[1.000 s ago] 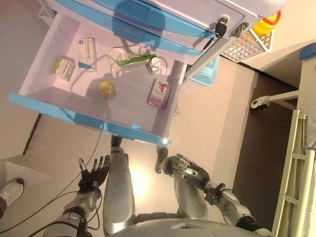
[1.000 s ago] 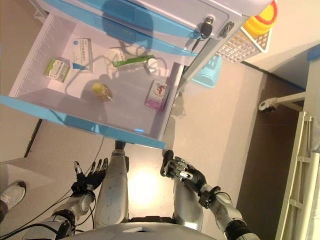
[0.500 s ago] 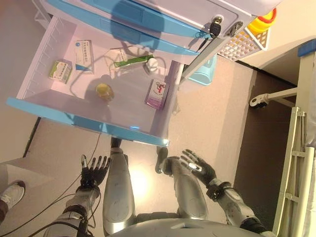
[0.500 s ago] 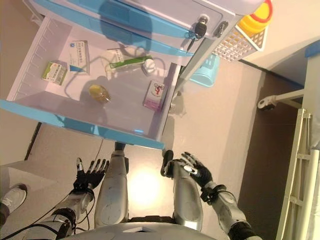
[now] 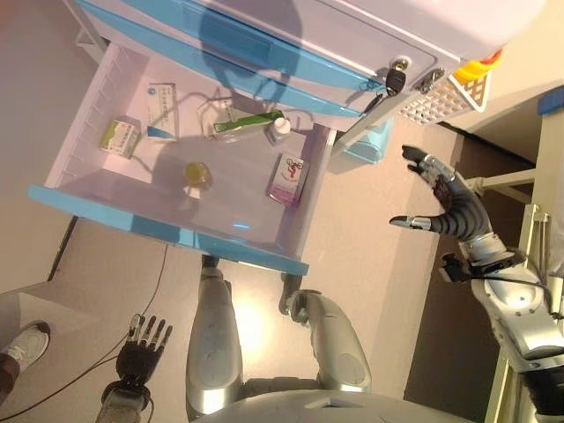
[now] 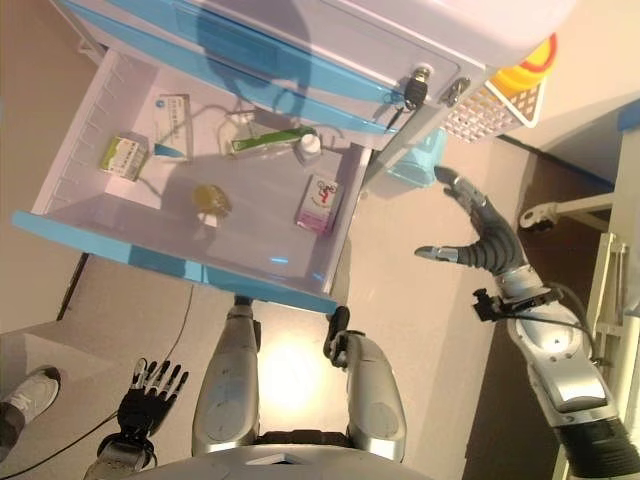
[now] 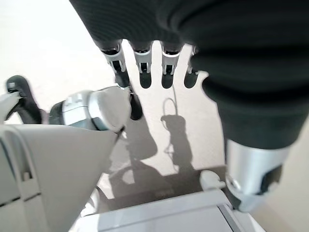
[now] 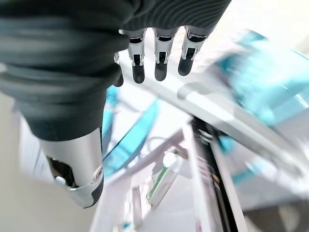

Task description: Open the drawer and pick up the medicine

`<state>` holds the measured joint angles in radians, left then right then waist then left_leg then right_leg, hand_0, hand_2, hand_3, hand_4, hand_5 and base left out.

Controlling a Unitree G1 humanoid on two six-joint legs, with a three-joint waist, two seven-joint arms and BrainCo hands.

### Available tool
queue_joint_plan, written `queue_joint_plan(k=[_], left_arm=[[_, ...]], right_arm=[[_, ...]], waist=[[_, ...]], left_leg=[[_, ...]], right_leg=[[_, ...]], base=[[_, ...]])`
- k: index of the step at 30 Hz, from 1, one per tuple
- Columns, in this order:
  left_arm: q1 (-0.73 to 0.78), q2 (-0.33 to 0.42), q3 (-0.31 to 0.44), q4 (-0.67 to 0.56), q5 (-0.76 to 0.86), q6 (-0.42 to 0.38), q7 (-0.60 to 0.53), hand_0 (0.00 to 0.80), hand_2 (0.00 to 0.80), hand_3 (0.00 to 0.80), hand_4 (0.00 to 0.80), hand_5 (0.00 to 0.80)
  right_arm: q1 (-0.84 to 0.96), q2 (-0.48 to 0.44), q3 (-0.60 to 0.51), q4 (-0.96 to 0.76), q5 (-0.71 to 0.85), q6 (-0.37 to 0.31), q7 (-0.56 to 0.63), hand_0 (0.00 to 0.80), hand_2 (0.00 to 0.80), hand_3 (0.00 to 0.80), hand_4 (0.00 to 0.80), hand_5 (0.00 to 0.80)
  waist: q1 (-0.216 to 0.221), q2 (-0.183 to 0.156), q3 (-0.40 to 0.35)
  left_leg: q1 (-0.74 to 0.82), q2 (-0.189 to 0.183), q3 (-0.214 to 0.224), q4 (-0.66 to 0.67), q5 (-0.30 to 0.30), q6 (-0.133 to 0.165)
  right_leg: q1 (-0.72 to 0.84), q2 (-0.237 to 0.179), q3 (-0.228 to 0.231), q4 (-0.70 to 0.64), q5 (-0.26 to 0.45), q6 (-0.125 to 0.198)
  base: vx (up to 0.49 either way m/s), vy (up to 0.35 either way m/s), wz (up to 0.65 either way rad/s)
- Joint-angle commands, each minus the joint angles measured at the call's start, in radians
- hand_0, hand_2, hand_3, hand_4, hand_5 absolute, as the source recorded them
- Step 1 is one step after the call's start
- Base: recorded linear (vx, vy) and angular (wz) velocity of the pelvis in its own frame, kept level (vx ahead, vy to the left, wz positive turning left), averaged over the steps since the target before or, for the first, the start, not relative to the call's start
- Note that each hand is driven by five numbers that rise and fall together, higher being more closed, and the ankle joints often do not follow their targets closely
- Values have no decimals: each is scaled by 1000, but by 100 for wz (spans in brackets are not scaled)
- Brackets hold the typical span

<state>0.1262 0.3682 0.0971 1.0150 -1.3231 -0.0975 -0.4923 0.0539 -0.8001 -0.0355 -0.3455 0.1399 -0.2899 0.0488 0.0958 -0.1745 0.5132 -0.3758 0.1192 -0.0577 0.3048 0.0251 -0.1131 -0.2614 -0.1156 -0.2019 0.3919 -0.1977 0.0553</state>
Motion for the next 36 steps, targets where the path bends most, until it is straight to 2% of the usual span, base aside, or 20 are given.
queue_joint_plan(k=[1,5,9,16,24,30,36], left_arm=[[75,-9,19,-45,57,-74,-25,0,0,0,0,0],[98,-4,26,-86,99,-149,-18,0,0,0,0,0],[112,6,15,-126,189,-178,-16,0,0,0,0,0],[123,21,-38,-134,338,-195,25,0,0,0,0,0],[129,31,-37,-111,337,-183,32,0,0,0,0,0],[123,47,-48,-113,339,-185,34,0,0,0,0,0],[109,56,-77,-109,349,-193,49,0,0,0,0,0]], right_arm=[[-84,-103,-69,-108,-87,18,-16,0,0,0,0,0],[-180,-146,-65,-170,-59,65,39,0,0,0,0,0],[-272,-155,-23,-221,-67,125,119,0,0,0,0,0],[-392,-100,92,-252,-84,186,214,0,0,0,0,0],[-444,-49,195,-257,-172,243,203,0,0,0,0,0],[-480,-52,275,-224,-235,339,190,0,0,0,0,0],[-531,-7,377,-140,-317,412,139,0,0,0,0,0]], waist=[[20,11,-13],[54,8,-19],[93,2,-24],[150,-6,-9],[186,-28,6],[200,-39,7],[218,-30,7]], left_leg=[[46,-61,28,13,-99,95],[71,-65,23,-12,-98,93],[82,-73,12,-34,-89,94],[94,-79,-4,-38,-92,98],[95,-83,-24,-28,-104,97],[91,-84,-33,-25,-106,95],[79,-94,-48,-20,-106,98]], right_leg=[[51,-3,-20,-115,124,14],[96,-10,-30,-151,133,25],[134,-15,-49,-188,148,33],[174,-15,-66,-208,161,44],[198,-8,-71,-226,168,52],[204,-7,-72,-231,168,56],[202,-10,-80,-231,165,53]], base=[[0,0,0],[35,-36,13],[41,-41,19],[40,-36,21],[22,-36,14],[5,-6,1],[3,3,2]])
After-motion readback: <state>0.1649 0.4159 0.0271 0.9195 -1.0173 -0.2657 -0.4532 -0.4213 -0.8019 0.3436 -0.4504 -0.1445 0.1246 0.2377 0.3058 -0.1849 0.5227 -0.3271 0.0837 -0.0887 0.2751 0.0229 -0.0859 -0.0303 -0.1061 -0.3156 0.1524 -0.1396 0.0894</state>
